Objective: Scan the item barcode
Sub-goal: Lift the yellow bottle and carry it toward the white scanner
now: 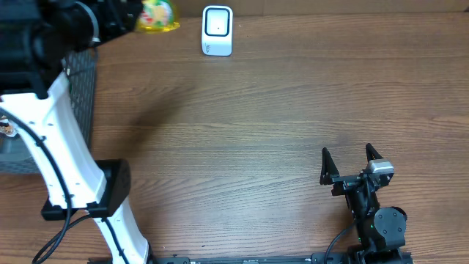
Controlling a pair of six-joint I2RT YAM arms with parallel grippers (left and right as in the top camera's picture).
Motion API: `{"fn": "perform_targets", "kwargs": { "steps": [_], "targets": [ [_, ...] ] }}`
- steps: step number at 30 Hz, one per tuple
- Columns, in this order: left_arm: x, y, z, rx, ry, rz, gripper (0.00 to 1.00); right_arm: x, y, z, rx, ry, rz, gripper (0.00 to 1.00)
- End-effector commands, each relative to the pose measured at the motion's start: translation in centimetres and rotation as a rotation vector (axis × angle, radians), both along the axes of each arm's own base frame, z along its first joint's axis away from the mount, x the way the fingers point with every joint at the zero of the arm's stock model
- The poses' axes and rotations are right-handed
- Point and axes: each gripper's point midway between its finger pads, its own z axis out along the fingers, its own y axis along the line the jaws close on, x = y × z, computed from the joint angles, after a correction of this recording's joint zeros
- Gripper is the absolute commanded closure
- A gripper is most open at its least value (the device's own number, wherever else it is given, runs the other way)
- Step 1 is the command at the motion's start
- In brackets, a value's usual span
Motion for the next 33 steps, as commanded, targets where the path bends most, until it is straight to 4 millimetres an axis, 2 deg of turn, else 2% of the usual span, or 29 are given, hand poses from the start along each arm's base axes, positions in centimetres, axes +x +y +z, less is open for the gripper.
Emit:
{"fn": "perform_targets", "kwargs": {
  "steps": [1, 2, 3, 4, 9, 12, 16, 25, 33],
  "targets": [
    [-2.4, -4.1, 2.0, -0.012, -0.066, -0.135, 0.96, 0.0, -0.1, -0.2, -0.003, -0.002, -0.005, 0.0],
    [-2.6, -4.9, 2.0, -0.005, -0.07, -0.164, 0.96, 0.0, -0.1, -0.2, -0.003, -0.002, -0.005, 0.0],
    [-2.8, -5.7, 1.9, 0.006, -0.075, -0.194, 0.9, 0.0, -0.1, -0.2, -0.004, -0.002, -0.005, 0.0],
    [-3.0, -6.4, 1.8, 0.014, -0.078, -0.219, 0.89, 0.0, -0.1, -0.2, -0.003, -0.002, -0.005, 0.0],
    [-3.8, -10.2, 0.3, 0.044, -0.04, -0.333, 0.95, 0.0, -0.1, -0.2, -0.003, -0.002, -0.005, 0.0],
    [-3.7, -11.7, -1.7, 0.084, 0.03, -0.339, 0.96, 0.0, -0.1, -0.2, -0.004, -0.002, -0.005, 0.0],
    [-3.0, -12.6, -5.6, 0.146, 0.176, -0.263, 0.96, 0.0, -0.1, -0.2, -0.004, -0.002, -0.005, 0.0],
    [-3.0, -13.8, -13.3, 0.26, 0.423, -0.183, 0.96, 0.0, -0.1, -0.2, -0.003, -0.002, -0.005, 0.0],
    [-2.5, -14.2, -18.2, 0.378, 0.507, -0.026, 0.96, 0.0, -0.1, -0.2, -0.003, -0.002, -0.005, 0.0]
  ]
}}
